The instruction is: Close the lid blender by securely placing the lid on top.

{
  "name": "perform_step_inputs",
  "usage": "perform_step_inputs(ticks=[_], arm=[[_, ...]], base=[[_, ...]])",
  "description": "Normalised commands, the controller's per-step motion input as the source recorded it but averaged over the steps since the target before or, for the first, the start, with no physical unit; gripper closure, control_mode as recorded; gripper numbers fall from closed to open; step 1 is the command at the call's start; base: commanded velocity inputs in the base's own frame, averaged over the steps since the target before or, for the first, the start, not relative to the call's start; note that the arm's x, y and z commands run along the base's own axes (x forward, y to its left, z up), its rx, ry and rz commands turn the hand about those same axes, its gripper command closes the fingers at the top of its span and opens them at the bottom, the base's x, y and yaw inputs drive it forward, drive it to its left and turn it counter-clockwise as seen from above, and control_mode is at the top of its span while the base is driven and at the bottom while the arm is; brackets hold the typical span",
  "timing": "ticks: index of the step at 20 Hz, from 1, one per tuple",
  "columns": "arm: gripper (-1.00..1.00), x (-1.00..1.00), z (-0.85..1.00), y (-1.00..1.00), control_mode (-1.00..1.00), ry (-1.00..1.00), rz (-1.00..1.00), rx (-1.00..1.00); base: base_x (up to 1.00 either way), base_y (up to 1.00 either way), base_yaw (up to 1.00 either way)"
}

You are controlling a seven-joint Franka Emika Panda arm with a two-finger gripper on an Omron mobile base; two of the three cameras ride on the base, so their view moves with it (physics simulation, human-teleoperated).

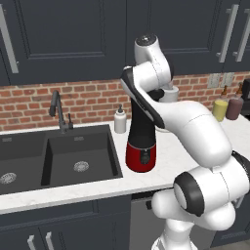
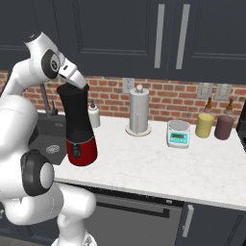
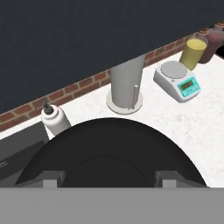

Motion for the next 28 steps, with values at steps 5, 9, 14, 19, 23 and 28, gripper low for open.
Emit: perform_step_inputs(ticks=[5,9,14,19,23,28], arm=[[-1.0,0.0,0.0,0.0,-1.0,0.0,-0.04,0.0],[-1.0,0.0,0.0,0.02,-1.0,0.0,-0.03,0.0],[-1.0,0.0,0.01,0.09,-1.0,0.0,-0.03,0.0],[-1.0,0.0,0.1,0.19,-1.0,0.0,-0.01,0.0],[-1.0,0.0,0.08,0.19,-1.0,0.0,0.0,0.0],[-1.0,-0.03,0.07,0.06,-1.0,0.0,0.0,0.0]], base=[[0.0,0.0,0.0],[0.0,0.0,0.0],[0.0,0.0,0.0],[0.0,0.0,0.0],[0.0,0.0,0.0],[0.0,0.0,0.0]])
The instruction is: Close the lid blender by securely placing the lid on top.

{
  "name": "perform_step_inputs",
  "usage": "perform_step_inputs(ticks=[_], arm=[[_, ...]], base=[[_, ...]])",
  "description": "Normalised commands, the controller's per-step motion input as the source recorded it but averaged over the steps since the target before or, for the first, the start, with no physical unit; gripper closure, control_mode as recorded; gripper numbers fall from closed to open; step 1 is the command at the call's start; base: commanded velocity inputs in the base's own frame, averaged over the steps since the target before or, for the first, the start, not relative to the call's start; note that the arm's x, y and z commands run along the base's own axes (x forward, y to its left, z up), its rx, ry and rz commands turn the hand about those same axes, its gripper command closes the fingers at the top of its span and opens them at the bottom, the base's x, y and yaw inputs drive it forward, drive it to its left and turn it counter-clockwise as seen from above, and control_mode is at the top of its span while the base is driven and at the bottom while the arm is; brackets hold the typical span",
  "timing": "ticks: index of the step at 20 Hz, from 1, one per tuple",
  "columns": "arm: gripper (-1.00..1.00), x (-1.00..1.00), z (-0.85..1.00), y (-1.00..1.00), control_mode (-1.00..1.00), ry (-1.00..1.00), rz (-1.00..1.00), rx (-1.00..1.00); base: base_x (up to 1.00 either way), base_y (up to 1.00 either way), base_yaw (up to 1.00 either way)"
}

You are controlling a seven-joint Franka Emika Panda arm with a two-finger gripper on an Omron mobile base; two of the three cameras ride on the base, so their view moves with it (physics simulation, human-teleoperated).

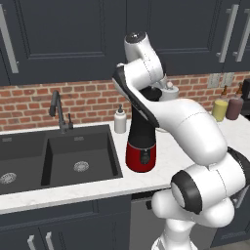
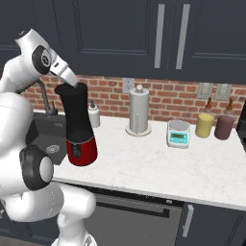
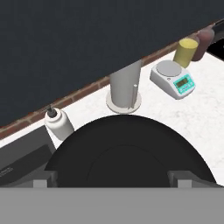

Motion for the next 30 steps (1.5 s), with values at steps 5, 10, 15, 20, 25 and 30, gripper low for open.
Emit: perform_step_inputs(ticks=[5,10,15,20,25,30], arm=[[-1.0,-0.21,0.03,0.0,-1.0,0.0,0.0,0.0],[-1.0,-0.27,0.0,-0.01,-1.0,-0.01,-0.01,0.0],[-1.0,-0.35,0.0,-0.07,-1.0,-0.02,-0.02,0.0],[-1.0,-0.39,0.1,-0.02,-1.0,-0.05,-0.01,0.0],[-1.0,-0.48,0.14,-0.06,-1.0,-0.09,0.0,0.0],[-1.0,-0.49,0.17,-0.42,-1.0,-0.21,0.0,0.12]], base=[[0.0,0.0,0.0],[0.0,0.0,0.0],[0.0,0.0,0.0],[0.0,0.0,0.0],[0.0,0.0,0.0],[0.0,0.0,0.0]])
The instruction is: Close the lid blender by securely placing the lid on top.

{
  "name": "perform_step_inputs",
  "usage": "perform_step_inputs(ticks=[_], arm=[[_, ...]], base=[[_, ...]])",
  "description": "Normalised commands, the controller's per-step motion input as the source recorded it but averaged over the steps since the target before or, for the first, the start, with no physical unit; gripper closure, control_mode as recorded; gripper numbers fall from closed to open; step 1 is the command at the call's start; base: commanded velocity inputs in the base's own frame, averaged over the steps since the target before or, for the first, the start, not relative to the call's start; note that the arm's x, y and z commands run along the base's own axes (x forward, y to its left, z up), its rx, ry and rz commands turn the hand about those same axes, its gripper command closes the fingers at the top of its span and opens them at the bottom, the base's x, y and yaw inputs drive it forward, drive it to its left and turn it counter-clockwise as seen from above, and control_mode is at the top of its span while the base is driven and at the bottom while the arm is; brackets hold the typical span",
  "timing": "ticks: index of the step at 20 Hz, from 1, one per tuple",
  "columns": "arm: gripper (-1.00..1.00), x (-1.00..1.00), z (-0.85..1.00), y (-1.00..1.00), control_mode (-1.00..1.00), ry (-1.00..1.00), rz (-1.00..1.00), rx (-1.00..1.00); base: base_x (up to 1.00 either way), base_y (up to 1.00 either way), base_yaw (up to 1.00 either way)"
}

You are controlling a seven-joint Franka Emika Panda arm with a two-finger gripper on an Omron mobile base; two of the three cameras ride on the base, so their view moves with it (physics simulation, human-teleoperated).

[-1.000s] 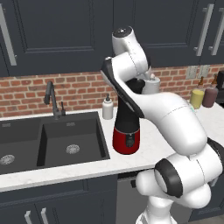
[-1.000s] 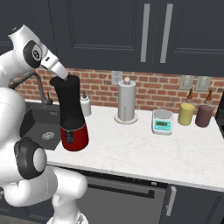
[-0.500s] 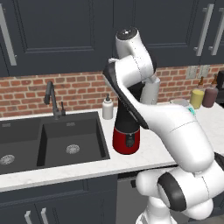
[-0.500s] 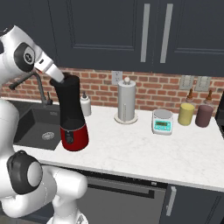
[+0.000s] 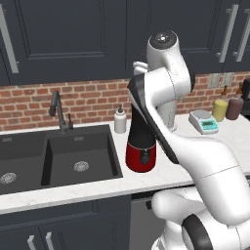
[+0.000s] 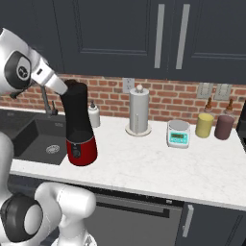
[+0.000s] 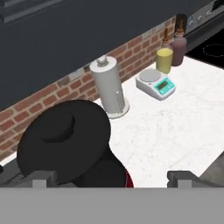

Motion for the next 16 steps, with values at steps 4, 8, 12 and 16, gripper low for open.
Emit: perform_step_inputs(ticks=[4,8,12,16], arm=[[-1.0,-0.4,0.06,-0.61,-1.0,-0.28,0.0,0.28],[-1.0,-0.05,0.0,-0.4,-1.0,-0.06,0.0,0.23],[-1.0,0.0,0.0,-0.23,-1.0,-0.01,0.0,0.15],[-1.0,0.0,0.0,-0.22,-1.0,0.0,0.0,0.13]], base=[[0.0,0.0,0.0],[0.0,0.0,0.0],[0.0,0.0,0.0],[0.0,0.0,0.0]])
